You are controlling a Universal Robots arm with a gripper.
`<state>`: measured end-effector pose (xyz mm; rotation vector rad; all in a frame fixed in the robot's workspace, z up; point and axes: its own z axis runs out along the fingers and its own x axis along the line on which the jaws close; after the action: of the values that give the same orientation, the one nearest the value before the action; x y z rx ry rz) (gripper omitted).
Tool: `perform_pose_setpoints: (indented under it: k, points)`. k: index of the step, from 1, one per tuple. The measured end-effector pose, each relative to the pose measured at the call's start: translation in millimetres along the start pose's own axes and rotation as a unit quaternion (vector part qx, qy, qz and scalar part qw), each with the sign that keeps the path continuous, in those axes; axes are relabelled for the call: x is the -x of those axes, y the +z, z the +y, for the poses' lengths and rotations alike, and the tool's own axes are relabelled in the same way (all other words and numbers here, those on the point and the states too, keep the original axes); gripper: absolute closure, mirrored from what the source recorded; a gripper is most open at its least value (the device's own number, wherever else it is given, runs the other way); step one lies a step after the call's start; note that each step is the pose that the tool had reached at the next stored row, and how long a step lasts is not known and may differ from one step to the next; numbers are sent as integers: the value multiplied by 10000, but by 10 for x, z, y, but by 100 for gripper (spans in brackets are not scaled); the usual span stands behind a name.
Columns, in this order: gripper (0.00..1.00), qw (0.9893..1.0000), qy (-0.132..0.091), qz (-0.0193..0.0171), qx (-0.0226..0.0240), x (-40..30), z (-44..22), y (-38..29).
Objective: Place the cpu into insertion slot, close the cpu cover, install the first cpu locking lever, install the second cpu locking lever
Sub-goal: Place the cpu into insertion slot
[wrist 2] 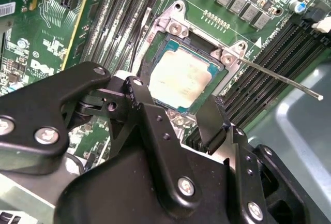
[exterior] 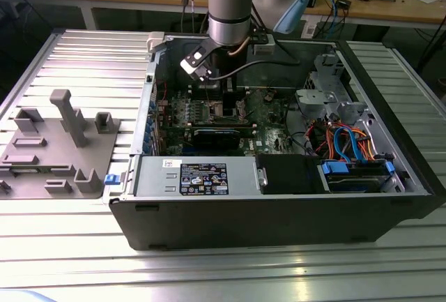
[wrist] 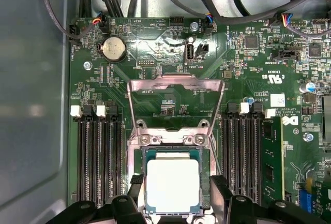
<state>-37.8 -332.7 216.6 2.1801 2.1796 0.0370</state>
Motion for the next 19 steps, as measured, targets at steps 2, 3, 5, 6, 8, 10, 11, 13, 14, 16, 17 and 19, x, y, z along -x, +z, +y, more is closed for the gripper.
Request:
perform_pose_setpoints:
  k: [2, 3, 5, 6, 8, 10, 11, 13, 14, 16, 17, 19]
  points:
    - [38, 10000, 0, 1, -1, 0, 0, 0]
    - [38, 10000, 0, 2, -2, 1, 0, -1]
    - [40, 10000, 0, 4, -3, 1, 0, -1]
    - [46, 10000, 0, 5, -3, 1, 0, -1]
    - [53, 10000, 0, 6, -3, 0, 0, -1]
    - [59, 10000, 0, 7, -4, 1, 0, -1]
    - [65, 10000, 0, 8, -4, 1, 0, -1]
    - [71, 10000, 0, 9, -5, 0, 0, -1]
    - [77, 10000, 0, 10, -5, 0, 0, -1]
    - [89, 10000, 0, 12, -5, 1, 0, -1]
    - [89, 10000, 0, 12, -6, 0, 0, -1]
    - [89, 10000, 0, 14, -6, 1, 0, -1]
